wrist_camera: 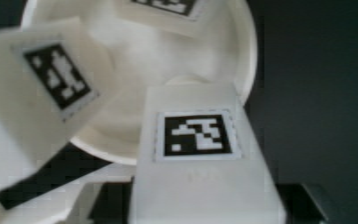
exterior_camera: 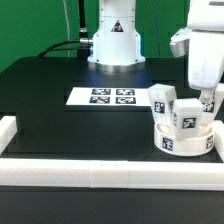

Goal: Assemble stool

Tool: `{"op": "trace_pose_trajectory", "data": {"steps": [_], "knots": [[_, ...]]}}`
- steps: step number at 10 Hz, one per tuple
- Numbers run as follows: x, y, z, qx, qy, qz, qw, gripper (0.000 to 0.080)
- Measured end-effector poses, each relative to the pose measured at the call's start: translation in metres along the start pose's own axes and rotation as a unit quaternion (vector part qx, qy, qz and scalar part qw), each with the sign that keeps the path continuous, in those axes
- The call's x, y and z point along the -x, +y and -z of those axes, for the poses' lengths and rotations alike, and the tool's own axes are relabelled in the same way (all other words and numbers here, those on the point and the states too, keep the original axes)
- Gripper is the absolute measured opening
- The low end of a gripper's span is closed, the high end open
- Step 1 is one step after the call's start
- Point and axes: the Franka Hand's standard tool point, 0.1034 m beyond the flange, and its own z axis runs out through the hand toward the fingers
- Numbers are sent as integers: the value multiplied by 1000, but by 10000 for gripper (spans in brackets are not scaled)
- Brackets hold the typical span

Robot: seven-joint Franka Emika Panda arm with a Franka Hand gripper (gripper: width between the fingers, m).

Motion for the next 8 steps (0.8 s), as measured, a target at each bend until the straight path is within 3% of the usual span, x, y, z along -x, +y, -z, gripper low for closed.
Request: {"op": "trace_pose_trajectory", "data": {"steps": [4,8], "knots": [[1,-2,-1,-6,1,-121,993,340],[3,-2,-3,-7,-1,-249,968,340]]}}
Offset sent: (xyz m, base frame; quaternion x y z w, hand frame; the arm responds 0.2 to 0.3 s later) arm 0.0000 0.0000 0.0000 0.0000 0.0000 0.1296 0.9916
